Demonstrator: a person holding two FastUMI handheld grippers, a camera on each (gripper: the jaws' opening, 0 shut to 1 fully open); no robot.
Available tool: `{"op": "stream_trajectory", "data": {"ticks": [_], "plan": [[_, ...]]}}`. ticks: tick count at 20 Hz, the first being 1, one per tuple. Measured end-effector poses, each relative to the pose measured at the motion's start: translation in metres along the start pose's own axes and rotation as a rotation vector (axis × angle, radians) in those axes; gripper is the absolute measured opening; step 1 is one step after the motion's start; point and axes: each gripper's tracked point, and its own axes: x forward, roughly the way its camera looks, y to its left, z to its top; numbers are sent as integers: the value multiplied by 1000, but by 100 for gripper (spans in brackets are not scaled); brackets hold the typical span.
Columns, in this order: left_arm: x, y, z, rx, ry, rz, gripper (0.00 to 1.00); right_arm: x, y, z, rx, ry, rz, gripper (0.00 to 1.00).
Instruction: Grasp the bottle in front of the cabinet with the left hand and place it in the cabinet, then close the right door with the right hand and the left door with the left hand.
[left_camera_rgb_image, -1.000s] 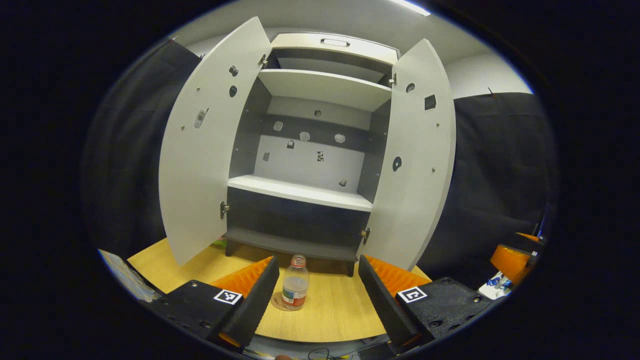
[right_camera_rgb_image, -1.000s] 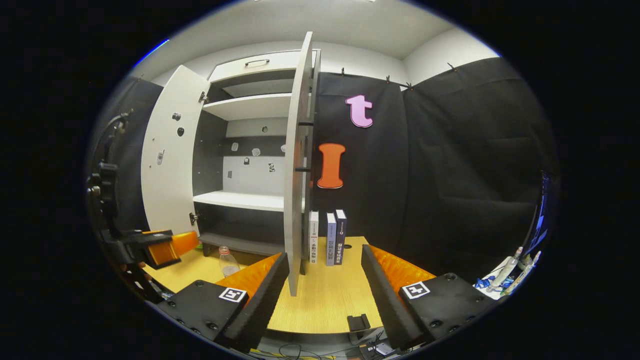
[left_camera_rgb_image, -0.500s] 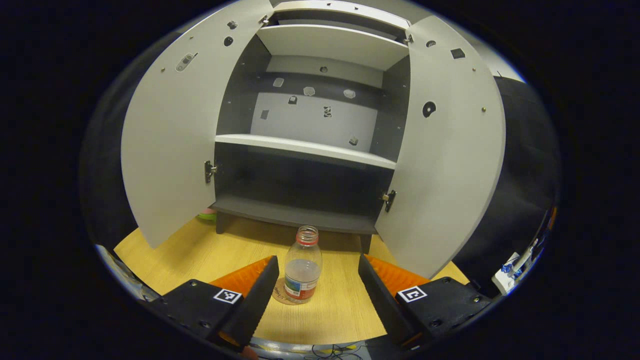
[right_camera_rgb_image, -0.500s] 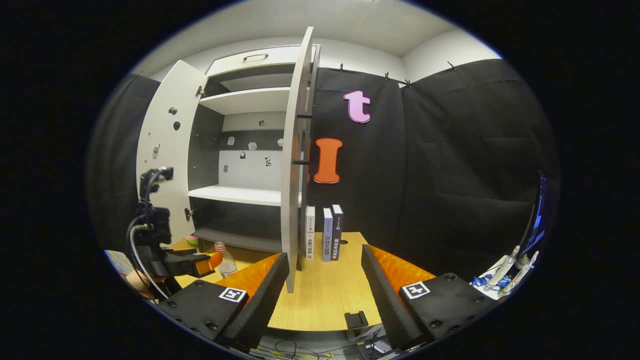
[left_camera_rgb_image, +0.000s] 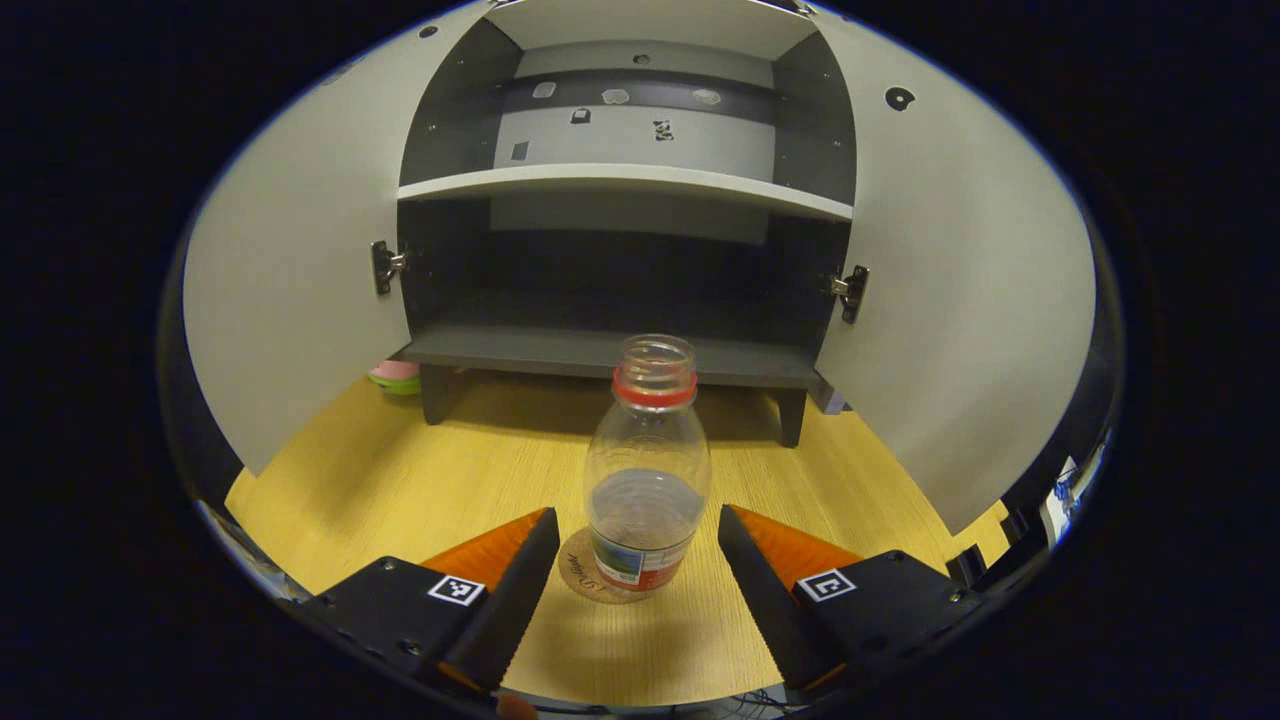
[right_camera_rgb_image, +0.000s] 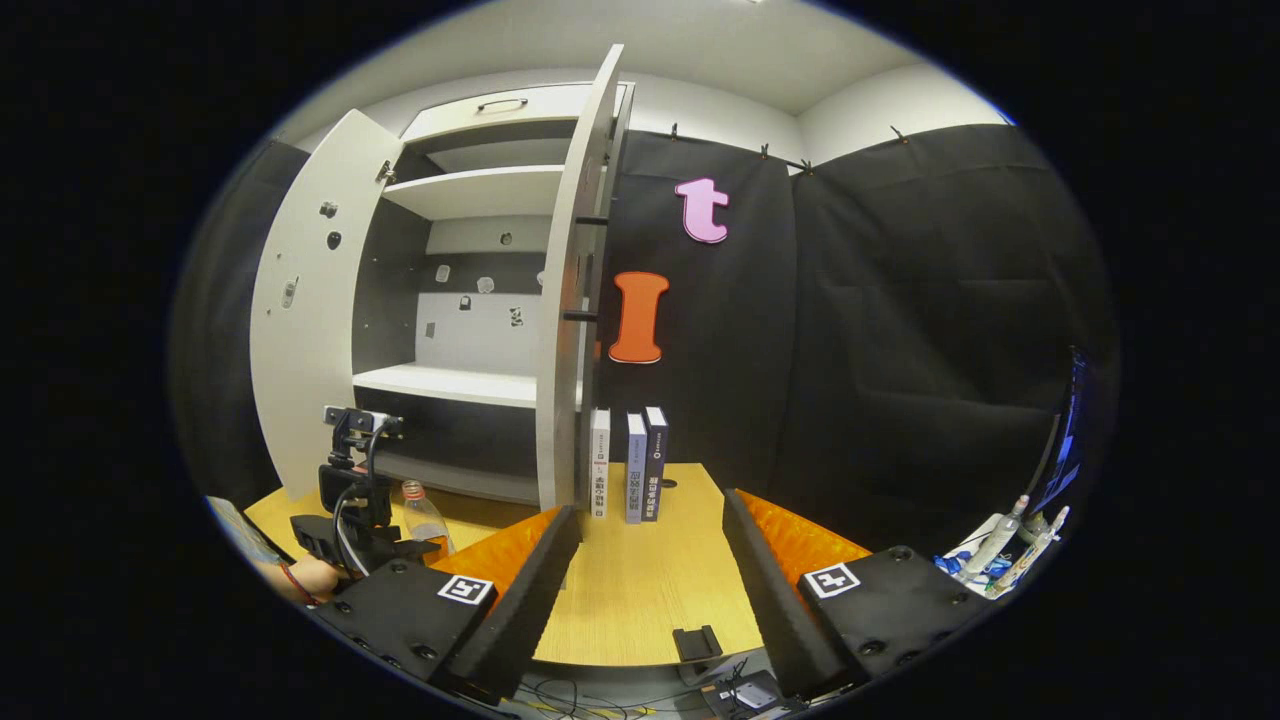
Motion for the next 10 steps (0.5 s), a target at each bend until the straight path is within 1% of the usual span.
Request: {"op": "stream_trajectory", "data": {"ticks": [3,7,8,9,10], "plan": [[14,1,-5,12,18,-2,98,8,-3,-7,-31,19,-23,97],[24,5,-13,1,62,7,98,13,-3,-11,-37,33,-36,97],[24,7,-12,5,60,14,86,14,-3,-11,-35,33,-37,97],[23,7,-11,9,64,5,78,15,-2,-11,-33,34,-37,97],[22,4,-8,6,64,-5,77,15,-2,-12,-30,36,-38,97]]}}
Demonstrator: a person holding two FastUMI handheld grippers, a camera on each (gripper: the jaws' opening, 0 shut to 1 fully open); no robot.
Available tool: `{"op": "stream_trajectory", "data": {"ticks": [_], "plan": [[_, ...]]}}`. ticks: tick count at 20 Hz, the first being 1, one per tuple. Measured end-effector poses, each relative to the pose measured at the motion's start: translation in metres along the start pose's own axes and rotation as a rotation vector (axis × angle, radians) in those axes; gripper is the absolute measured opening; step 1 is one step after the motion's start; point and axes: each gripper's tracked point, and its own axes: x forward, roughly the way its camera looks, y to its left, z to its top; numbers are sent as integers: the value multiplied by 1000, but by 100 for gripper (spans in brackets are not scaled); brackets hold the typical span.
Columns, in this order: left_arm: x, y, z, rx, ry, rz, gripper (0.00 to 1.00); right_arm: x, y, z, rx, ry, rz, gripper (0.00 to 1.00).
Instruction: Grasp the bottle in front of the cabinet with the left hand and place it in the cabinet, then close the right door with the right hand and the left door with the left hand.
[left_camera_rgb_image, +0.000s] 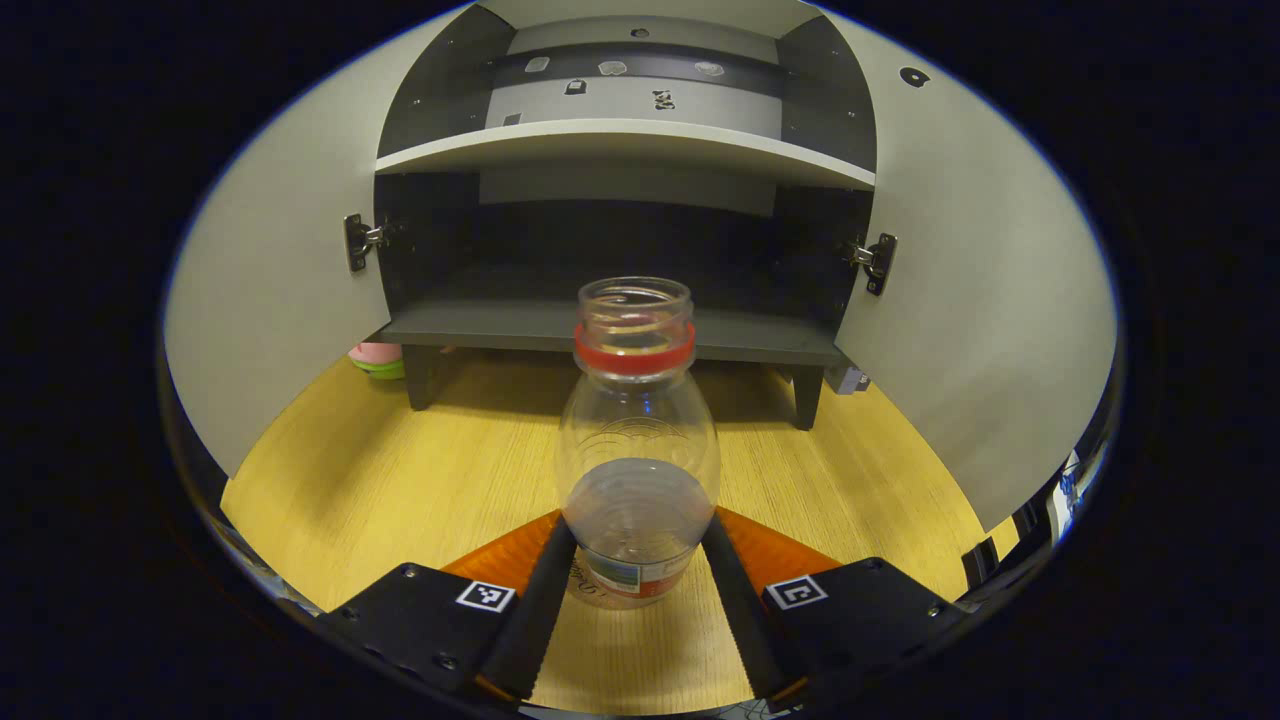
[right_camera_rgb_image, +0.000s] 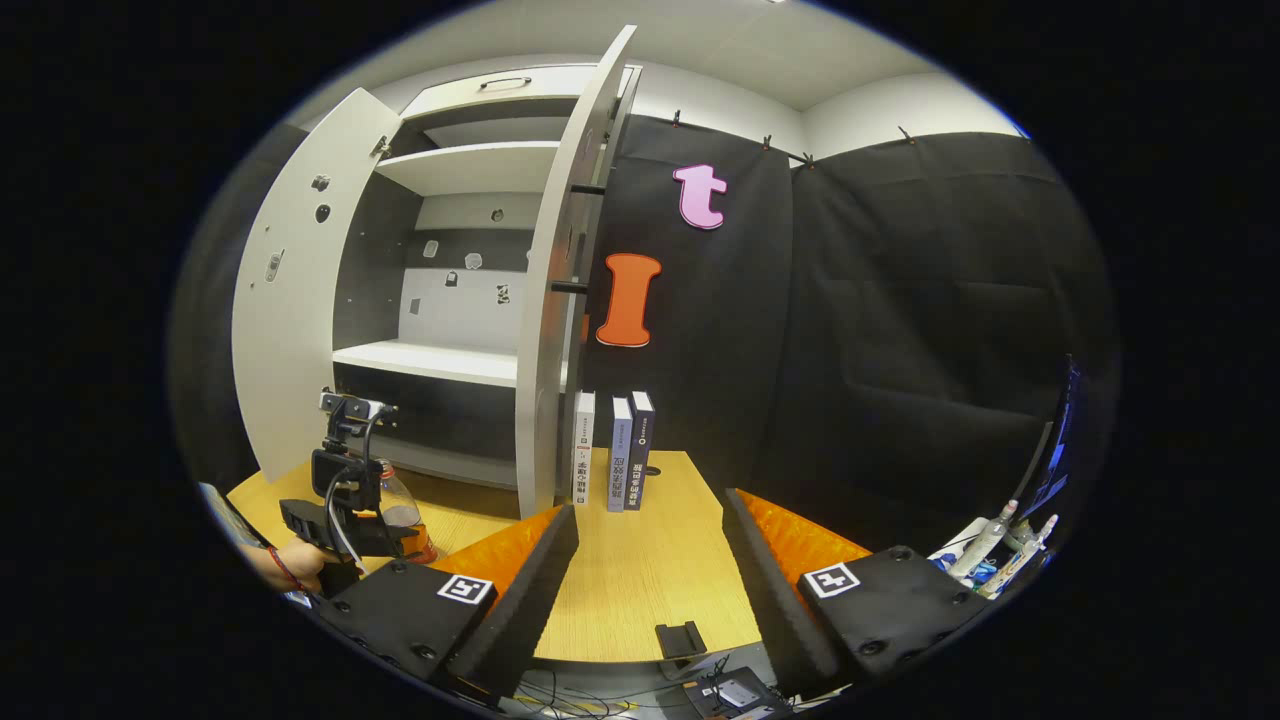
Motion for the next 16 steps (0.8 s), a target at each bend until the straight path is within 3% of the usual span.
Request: {"op": "stream_trajectory", "data": {"ticks": [5,9,13,16], "plan": [[-31,-4,48,-30,-52,-53,76,4,4,4,9,-11,14,97],[-66,-2,120,-8,-123,-89,76,4,8,3,19,-15,36,97],[-95,-10,196,-31,-183,-172,76,5,10,-2,39,-8,53,97],[-104,2,258,29,-258,-153,76,4,6,-3,41,-7,52,97]]}}
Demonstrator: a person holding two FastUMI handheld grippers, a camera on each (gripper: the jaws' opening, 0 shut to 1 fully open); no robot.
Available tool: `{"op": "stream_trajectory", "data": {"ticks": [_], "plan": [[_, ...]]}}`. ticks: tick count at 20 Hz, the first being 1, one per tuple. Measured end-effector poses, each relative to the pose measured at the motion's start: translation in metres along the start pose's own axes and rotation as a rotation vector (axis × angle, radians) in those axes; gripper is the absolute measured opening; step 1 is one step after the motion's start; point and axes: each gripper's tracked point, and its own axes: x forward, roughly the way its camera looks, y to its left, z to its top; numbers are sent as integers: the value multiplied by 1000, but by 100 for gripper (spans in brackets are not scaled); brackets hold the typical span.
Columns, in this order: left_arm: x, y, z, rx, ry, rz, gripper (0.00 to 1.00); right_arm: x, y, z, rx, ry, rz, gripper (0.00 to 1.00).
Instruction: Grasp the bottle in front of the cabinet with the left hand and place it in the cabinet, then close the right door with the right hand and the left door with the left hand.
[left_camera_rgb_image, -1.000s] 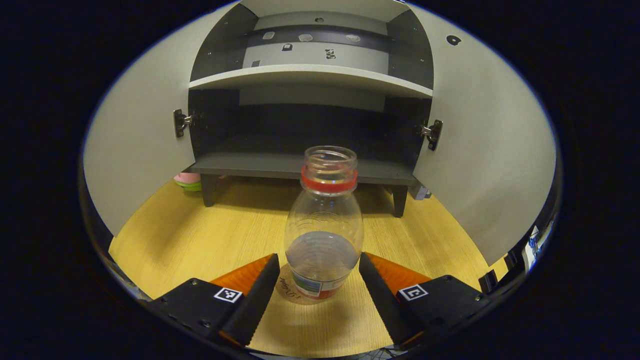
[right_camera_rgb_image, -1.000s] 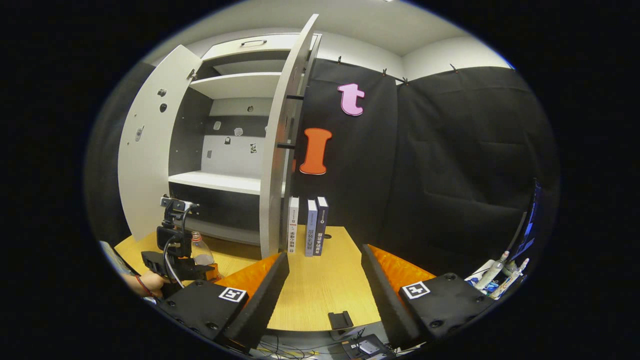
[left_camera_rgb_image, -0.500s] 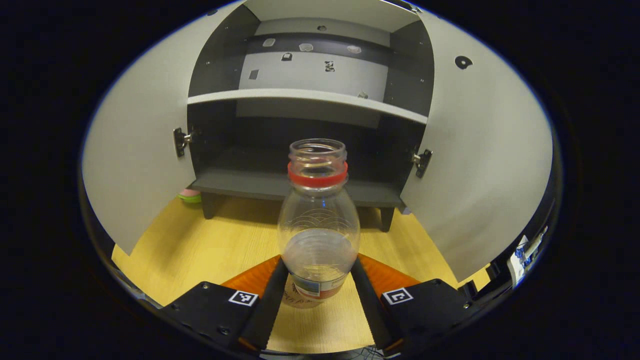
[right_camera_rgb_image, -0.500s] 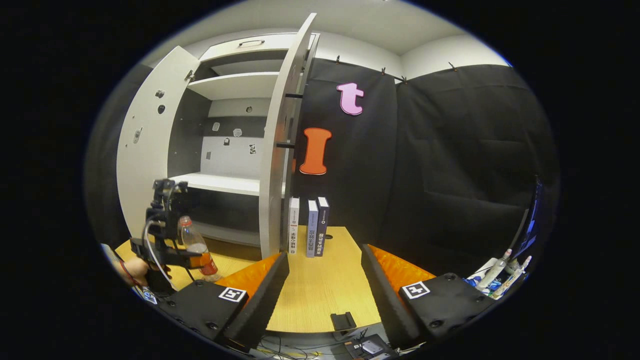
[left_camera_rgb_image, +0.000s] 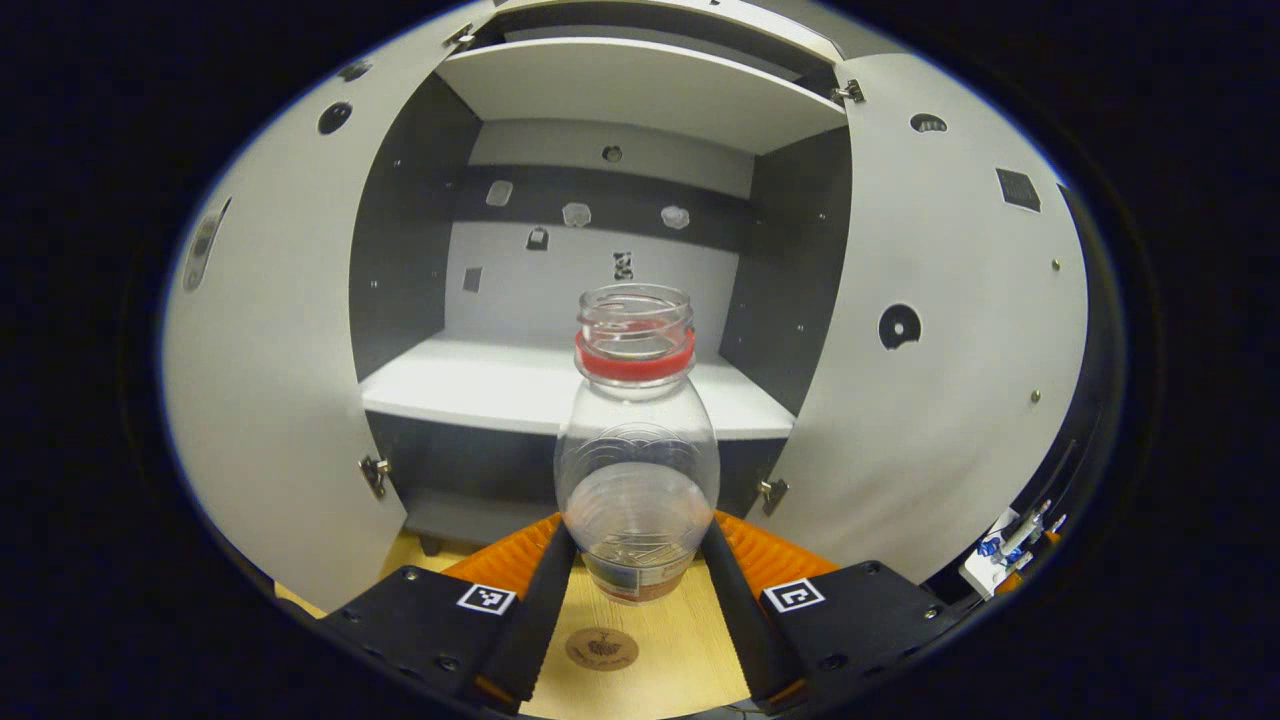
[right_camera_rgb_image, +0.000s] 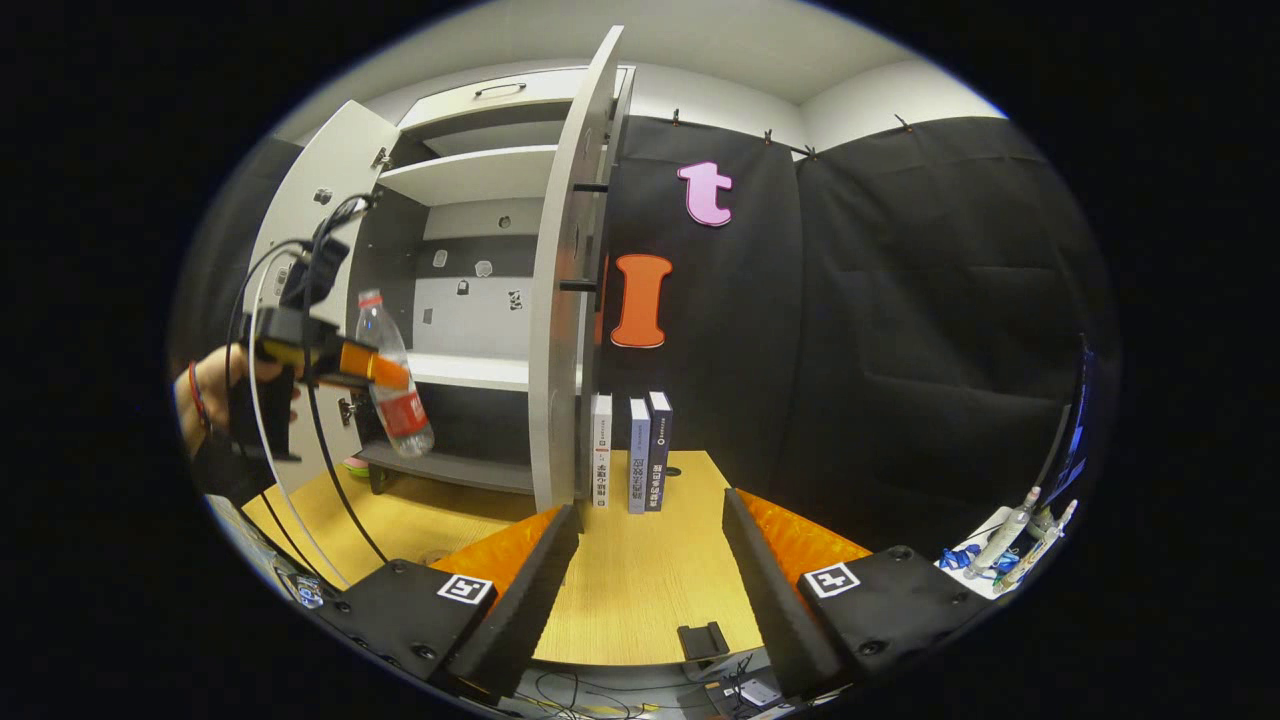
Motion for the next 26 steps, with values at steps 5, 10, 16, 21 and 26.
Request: {"op": "stream_trajectory", "data": {"ticks": [5,10,16,21,26], "plan": [[24,2,72,30,-66,-22,75,7,-14,7,2,-22,-21,97],[69,2,109,57,-53,-38,76,10,-26,13,15,-33,-48,97],[131,0,114,142,25,-32,76,12,-43,9,28,-10,-89,97],[159,-8,93,90,108,-46,75,11,-59,5,16,10,-139,97],[160,-10,94,88,95,-32,78,7,-63,-5,43,43,-157,97]]}}
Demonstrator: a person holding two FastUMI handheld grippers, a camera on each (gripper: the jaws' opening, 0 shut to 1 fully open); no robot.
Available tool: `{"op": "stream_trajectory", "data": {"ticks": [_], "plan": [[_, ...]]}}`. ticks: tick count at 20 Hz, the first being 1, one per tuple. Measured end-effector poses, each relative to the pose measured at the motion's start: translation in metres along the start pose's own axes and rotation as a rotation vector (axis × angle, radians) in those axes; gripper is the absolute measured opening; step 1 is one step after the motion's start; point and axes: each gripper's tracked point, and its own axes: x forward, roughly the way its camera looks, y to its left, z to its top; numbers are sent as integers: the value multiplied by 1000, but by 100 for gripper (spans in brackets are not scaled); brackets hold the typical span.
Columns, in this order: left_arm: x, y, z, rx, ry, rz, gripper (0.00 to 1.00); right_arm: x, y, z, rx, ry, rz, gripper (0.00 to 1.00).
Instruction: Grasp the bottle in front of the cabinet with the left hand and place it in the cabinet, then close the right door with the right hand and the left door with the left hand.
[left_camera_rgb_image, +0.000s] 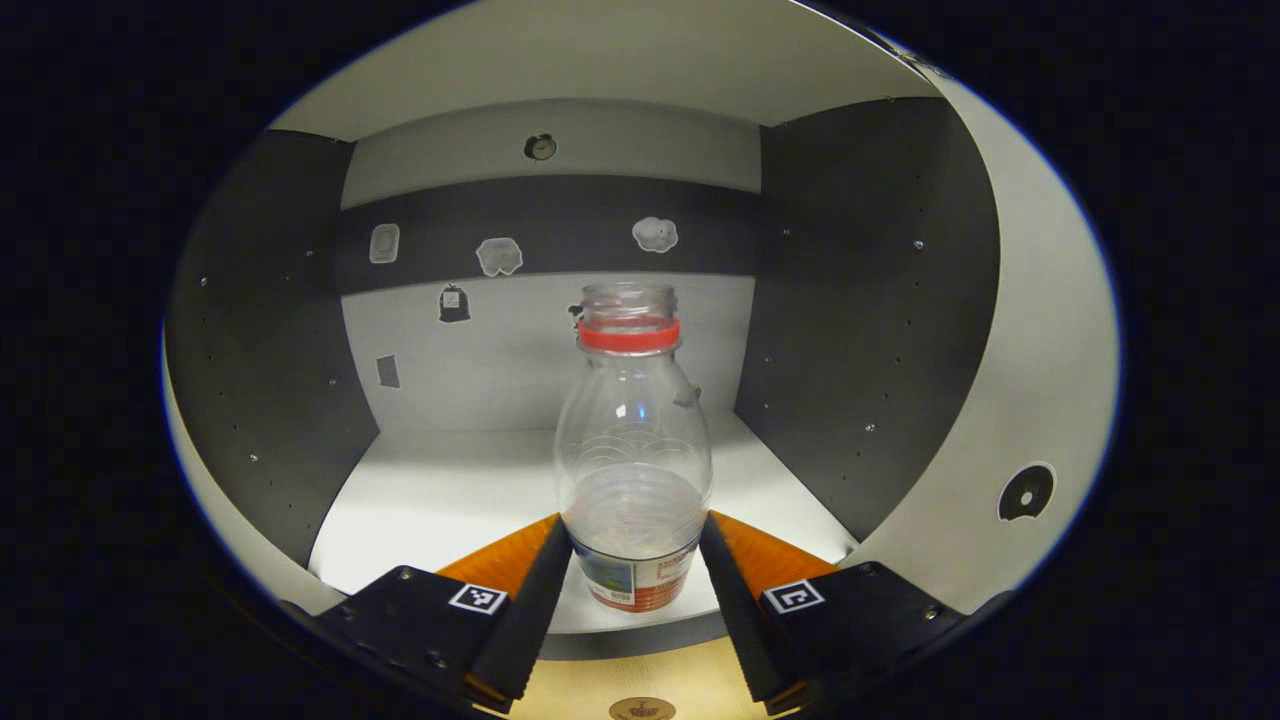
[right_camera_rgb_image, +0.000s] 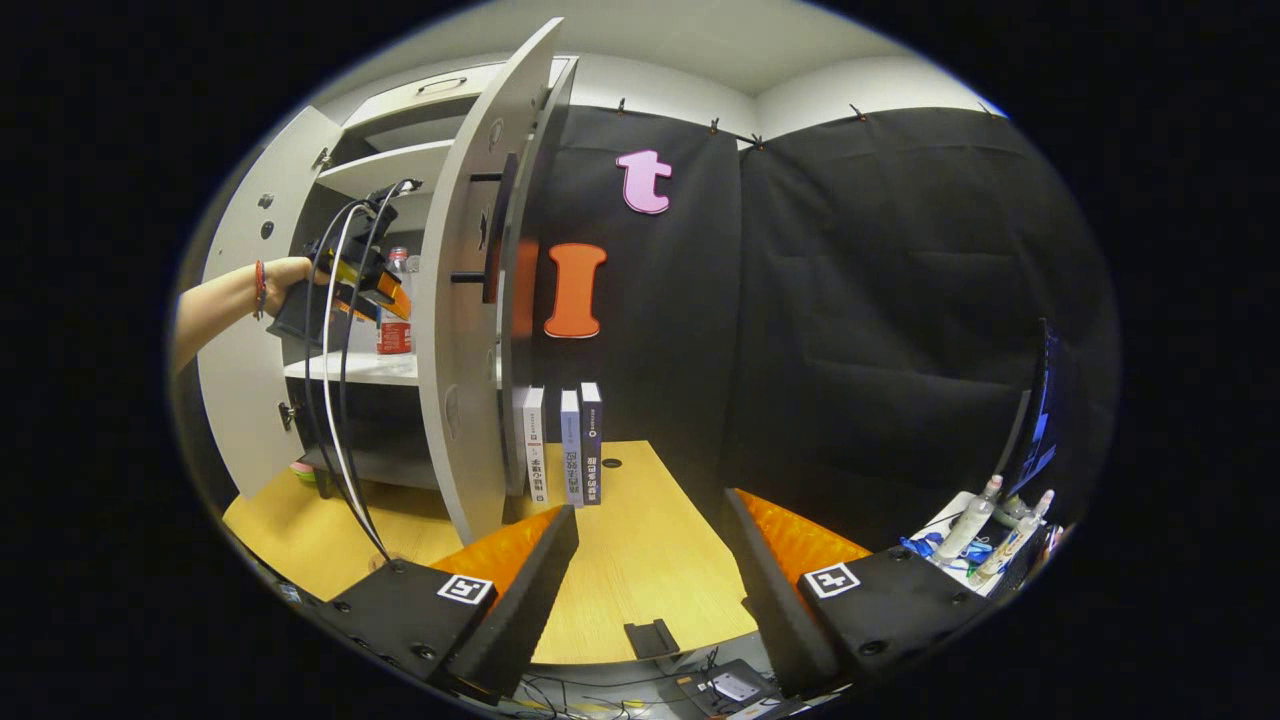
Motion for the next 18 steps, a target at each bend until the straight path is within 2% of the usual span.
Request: {"op": "stream_trajectory", "data": {"ticks": [1,4,8,12,15,18], "plan": [[-1,1,0,-9,-4,3,80,-1,0,0,3,2,3,97],[-12,3,0,-32,-18,33,96,-2,-1,0,-1,2,12,97],[-44,9,3,-61,-56,57,95,-5,0,2,-2,-7,46,97],[-95,13,11,-82,-145,79,95,-3,-2,10,-14,-21,91,97],[-139,3,7,-122,-192,54,95,-2,2,13,-30,-29,141,97],[-184,-2,-3,-129,-243,71,95,2,12,17,-23,-31,202,97]]}}
